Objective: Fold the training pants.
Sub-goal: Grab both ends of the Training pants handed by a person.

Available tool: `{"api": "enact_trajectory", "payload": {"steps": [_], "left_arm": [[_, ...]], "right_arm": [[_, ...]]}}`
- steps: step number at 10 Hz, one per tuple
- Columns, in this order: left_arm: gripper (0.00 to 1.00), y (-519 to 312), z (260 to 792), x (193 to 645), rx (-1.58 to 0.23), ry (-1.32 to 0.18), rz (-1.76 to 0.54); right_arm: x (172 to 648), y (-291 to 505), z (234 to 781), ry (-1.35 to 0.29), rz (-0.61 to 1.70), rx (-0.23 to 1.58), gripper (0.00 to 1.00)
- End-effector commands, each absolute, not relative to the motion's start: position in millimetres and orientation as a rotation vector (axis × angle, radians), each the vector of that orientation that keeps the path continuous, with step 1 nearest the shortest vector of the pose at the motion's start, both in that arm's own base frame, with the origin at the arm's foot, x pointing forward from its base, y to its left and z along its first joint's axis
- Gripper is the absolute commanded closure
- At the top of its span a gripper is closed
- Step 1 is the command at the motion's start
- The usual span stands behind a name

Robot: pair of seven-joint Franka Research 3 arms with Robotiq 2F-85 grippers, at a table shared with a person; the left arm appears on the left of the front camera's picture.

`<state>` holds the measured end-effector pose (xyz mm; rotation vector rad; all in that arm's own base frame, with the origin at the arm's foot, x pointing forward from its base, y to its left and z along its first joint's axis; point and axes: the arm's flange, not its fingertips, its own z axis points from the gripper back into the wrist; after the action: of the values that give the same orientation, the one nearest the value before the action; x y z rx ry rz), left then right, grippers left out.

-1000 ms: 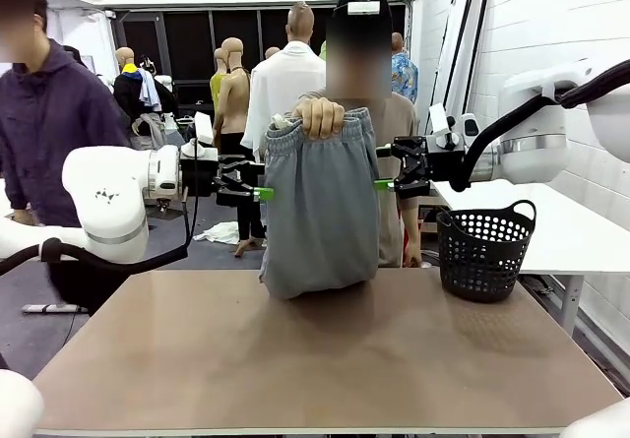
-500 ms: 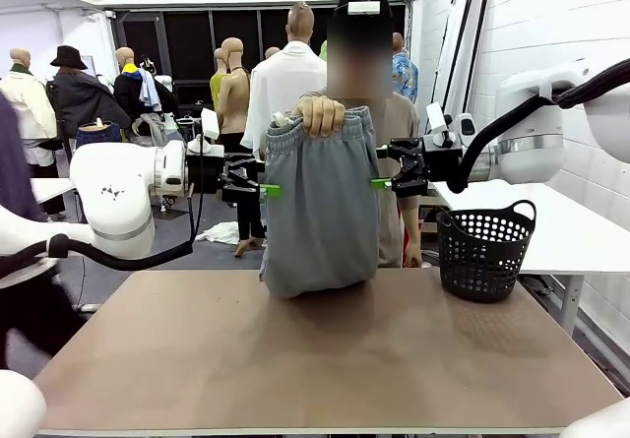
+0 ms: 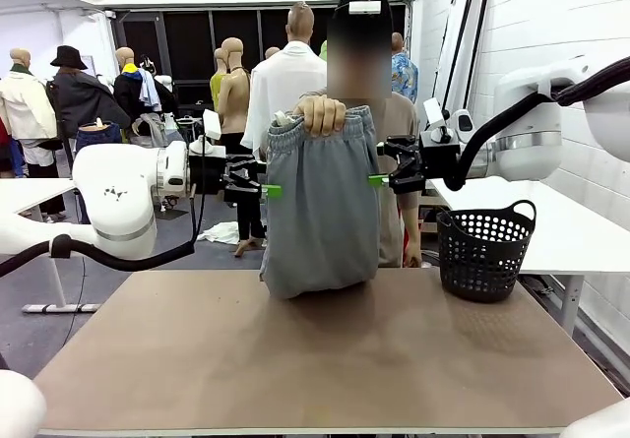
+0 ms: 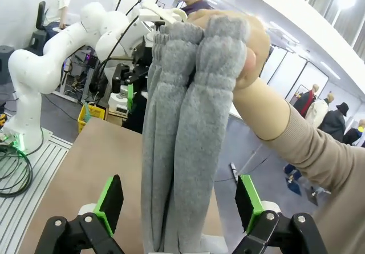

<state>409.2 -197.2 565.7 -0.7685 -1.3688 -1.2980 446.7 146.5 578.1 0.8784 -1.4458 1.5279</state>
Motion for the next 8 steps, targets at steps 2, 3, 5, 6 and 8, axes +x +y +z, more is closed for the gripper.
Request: {"api": "enact_trajectory", "payload": {"steps": [2, 3, 5, 6, 8], "left_arm": [[0.00, -217.1, 567.7, 422.9, -0.746, -1.400, -1.223], [0.00, -220.9, 567.9, 424.9, -0.746, -1.405, -1.211], [0.00, -226.7, 567.9, 430.5, -0.739, -1.409, -1.198], [0.00, -228.3, 568.0, 433.4, -0.736, -1.409, -1.190], [0.00, -231.2, 566.8, 436.3, -0.744, -1.427, -1.185]], "right_arm": [[452.1, 159.2, 581.7, -1.467, 1.503, 0.918, 0.00], [453.2, 159.8, 580.3, -1.471, 1.501, 0.919, 0.00], [455.0, 160.8, 577.9, -1.472, 1.500, 0.914, 0.00], [456.0, 161.6, 577.1, -1.468, 1.497, 0.912, 0.00], [460.9, 160.4, 578.3, -1.522, 1.493, 0.920, 0.00]]}}
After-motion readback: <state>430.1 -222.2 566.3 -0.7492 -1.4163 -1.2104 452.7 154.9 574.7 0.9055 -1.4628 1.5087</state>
